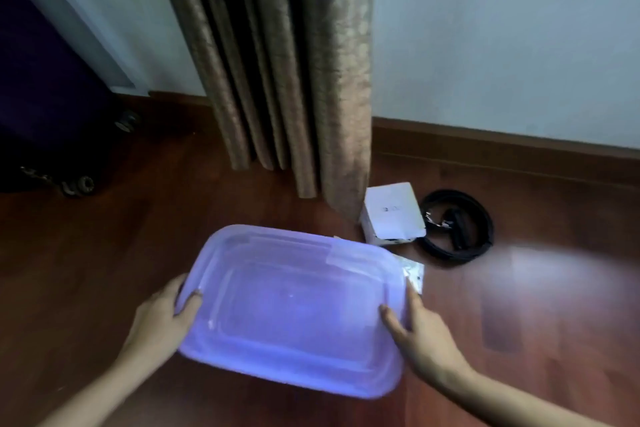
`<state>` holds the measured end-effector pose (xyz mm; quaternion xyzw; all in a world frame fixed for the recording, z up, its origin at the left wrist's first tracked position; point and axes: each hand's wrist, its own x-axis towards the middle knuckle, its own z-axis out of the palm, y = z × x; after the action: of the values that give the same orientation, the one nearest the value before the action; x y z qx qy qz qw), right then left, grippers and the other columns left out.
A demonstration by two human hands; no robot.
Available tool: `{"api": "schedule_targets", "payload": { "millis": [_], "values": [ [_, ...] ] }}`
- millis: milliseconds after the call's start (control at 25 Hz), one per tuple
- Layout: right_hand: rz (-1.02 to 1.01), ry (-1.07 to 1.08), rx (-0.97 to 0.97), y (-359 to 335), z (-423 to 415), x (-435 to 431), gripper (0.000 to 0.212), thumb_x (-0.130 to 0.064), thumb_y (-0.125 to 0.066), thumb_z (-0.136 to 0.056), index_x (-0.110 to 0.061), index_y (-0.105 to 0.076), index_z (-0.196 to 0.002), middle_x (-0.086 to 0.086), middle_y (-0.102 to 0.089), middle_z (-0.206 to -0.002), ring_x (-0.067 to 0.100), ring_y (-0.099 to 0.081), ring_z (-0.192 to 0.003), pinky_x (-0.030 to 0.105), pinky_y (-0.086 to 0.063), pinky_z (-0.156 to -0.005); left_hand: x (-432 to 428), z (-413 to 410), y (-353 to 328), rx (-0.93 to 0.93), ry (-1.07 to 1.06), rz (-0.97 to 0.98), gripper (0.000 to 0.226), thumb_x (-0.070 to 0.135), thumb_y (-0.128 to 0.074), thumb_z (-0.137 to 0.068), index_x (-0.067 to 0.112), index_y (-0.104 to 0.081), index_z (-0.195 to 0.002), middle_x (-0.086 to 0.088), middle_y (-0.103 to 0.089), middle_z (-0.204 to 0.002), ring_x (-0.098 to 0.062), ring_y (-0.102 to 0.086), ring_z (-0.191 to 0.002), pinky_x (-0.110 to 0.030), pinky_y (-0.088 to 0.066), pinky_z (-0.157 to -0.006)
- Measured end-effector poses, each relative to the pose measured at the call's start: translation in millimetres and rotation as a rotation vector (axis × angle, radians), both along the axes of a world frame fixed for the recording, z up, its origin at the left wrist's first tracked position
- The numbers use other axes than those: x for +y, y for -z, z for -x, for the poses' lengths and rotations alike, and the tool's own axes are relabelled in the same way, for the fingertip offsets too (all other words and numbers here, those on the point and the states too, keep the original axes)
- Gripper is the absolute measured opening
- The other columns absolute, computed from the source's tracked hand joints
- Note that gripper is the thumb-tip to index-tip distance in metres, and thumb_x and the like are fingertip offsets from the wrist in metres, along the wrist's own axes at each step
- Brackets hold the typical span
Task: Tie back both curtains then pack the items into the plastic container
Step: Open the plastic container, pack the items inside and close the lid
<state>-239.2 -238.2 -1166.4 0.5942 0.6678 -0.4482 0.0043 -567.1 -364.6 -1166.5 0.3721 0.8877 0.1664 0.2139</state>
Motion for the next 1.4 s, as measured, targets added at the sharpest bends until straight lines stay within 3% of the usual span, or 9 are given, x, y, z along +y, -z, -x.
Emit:
{"api": "schedule_targets", "payload": {
  "millis": [200, 400, 560, 760, 840, 960, 1160, 1280, 1400],
  "values": [
    [-0.192, 0.262, -0.172, 0.4, -133.3, 3.0, 0.058, -0.034, -0.05, -0.092, -0.019, -0.03, -0.144, 0.023, -0.066, -0.114, 0.041, -0.061, -0.106, 0.038, -0.046, -0.081, 51.1, -114.3, 15.2, -0.151, 0.251, -0.066, 0.047, 0.052, -0.051, -0.071, 0.017, -0.06, -0.102, -0.003, -0.067, -0.079, -0.025, -0.063, -0.078, -0.028, -0.038, -0.068],
    [-0.202, 0.43, -0.274, 4.6, -208.5, -22.4, 0.053, -0.041, -0.041, -0.095, -0.017, -0.034, -0.142, 0.024, -0.064, -0.115, 0.044, -0.058, -0.106, 0.04, -0.042, -0.08, 53.7, -196.7, 31.9, -0.212, 0.335, -0.01, 0.03, 0.031, -0.064, -0.084, 0.012, -0.058, -0.105, 0.001, -0.059, -0.071, -0.018, -0.057, -0.073, -0.026, -0.035, -0.063],
    [-0.241, 0.431, -0.217, 16.4, -211.9, -23.1, 0.052, -0.045, -0.039, -0.095, -0.018, -0.036, -0.14, 0.024, -0.064, -0.115, 0.044, -0.058, -0.106, 0.042, -0.043, -0.083, 53.4, -201.0, 33.4, -0.197, 0.298, 0.052, 0.029, 0.034, -0.061, -0.085, 0.013, -0.057, -0.104, 0.006, -0.053, -0.066, -0.015, -0.053, -0.07, -0.025, -0.033, -0.058],
    [-0.199, 0.449, -0.213, 32.3, -213.1, -31.2, 0.054, -0.048, -0.035, -0.094, -0.024, -0.03, -0.143, 0.021, -0.061, -0.121, 0.044, -0.055, -0.111, 0.044, -0.043, -0.089, 42.9, -203.9, 33.6, -0.166, 0.312, 0.15, 0.039, 0.04, -0.058, -0.085, 0.012, -0.056, -0.111, 0.003, -0.06, -0.077, -0.014, -0.056, -0.074, -0.026, -0.04, -0.061],
    [-0.193, 0.46, -0.214, 35.3, -218.0, -34.7, 0.054, -0.049, -0.035, -0.094, -0.025, -0.03, -0.142, 0.019, -0.059, -0.126, 0.043, -0.053, -0.114, 0.043, -0.042, -0.09, 45.5, -207.2, 33.7, -0.115, 0.356, 0.173, 0.046, 0.044, -0.058, -0.083, 0.01, -0.055, -0.114, -0.003, -0.063, -0.097, -0.02, -0.059, -0.091, -0.031, -0.046, -0.075],
    [-0.201, 0.448, -0.146, 37.3, -219.3, -31.9, 0.05, -0.044, -0.038, -0.095, -0.021, -0.034, -0.139, 0.014, -0.057, -0.131, 0.038, -0.052, -0.117, 0.039, -0.039, -0.088, 66.0, -208.5, 33.0, -0.08, 0.359, 0.101, 0.064, 0.052, -0.059, -0.082, 0.007, -0.049, -0.126, -0.011, -0.051, -0.123, -0.028, -0.049, -0.118, -0.035, -0.042, -0.093],
    [-0.135, 0.557, 0.121, 36.7, -219.6, -32.6, 0.053, -0.045, -0.048, -0.092, -0.023, -0.036, -0.138, 0.007, -0.058, -0.128, 0.027, -0.054, -0.116, 0.027, -0.035, -0.083, 87.2, -216.9, 30.8, -0.111, 0.289, 0.113, 0.053, 0.053, -0.065, -0.078, 0.007, -0.058, -0.103, -0.012, -0.063, -0.106, -0.03, -0.056, -0.102, -0.033, -0.045, -0.076],
    [-0.148, 0.584, 0.17, 40.9, -219.5, -28.4, 0.054, -0.043, -0.049, -0.092, -0.023, -0.034, -0.14, 0.006, -0.057, -0.129, 0.024, -0.054, -0.116, 0.026, -0.035, -0.086, 87.7, -220.5, 31.1, -0.174, 0.186, 0.094, 0.048, 0.05, -0.073, -0.073, 0.01, -0.058, -0.094, -0.007, -0.063, -0.1, -0.028, -0.059, -0.094, -0.033, -0.049, -0.072],
    [-0.157, 0.581, 0.167, 45.5, -218.4, -27.8, 0.057, -0.043, -0.047, -0.093, -0.02, -0.031, -0.143, 0.007, -0.055, -0.132, 0.026, -0.051, -0.121, 0.027, -0.035, -0.088, 91.6, -221.4, 21.9, -0.231, 0.149, 0.13, 0.038, 0.047, -0.077, -0.071, 0.014, -0.062, -0.083, -0.006, -0.064, -0.088, -0.022, -0.059, -0.072, -0.026, -0.042, -0.051]
  ]
}}
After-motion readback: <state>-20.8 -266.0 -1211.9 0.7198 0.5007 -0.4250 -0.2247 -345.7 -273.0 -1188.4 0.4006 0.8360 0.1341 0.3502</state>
